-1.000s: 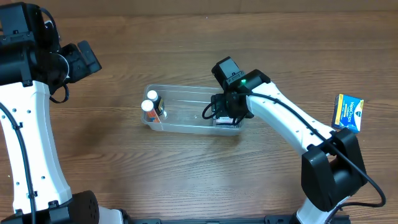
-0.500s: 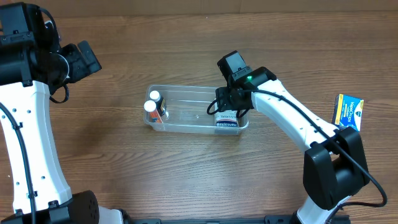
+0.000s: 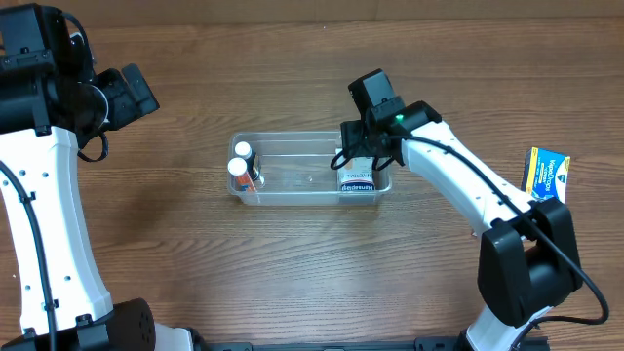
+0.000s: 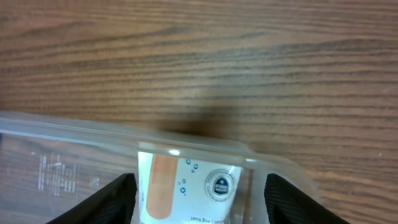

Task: Pack container
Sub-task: 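Lower the Hansaplast box into the container's right end and release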

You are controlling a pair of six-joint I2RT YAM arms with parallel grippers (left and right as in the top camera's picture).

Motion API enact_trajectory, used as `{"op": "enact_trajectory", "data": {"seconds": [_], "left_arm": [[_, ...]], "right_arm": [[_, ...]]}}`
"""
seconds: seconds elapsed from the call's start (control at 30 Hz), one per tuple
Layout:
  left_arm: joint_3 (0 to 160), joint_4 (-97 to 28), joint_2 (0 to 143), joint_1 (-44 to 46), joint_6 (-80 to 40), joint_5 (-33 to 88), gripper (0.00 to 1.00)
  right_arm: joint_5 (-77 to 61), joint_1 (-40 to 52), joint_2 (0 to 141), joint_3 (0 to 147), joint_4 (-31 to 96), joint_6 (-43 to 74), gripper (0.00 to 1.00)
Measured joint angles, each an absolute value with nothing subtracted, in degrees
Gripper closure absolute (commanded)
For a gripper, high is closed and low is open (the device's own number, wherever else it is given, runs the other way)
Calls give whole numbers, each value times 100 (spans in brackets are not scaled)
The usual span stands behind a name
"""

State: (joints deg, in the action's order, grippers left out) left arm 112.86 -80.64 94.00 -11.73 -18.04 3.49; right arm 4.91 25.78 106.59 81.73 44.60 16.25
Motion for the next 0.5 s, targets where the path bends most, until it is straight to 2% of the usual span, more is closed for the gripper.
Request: {"op": "enact_trajectory", "data": {"seconds": [0.17,0.3,0.43,0.5], "left_arm": [[11286,-8064,9400,-1173,-1804,349,1],[11286,-8060,9400,-1173,-1804,349,1],[11286,-8051,9400,-1173,-1804,349,1],[11286,-8053,9400,-1173,-1804,349,1]], "right_arm": [[484,2550,10656,8173,4418,1404,29],[425,2569,10659,8180,4713,1264,23],[523,2676,10630,8621,5675,1262,14],[757,2679,10436,9043,6036,1450,5]]}}
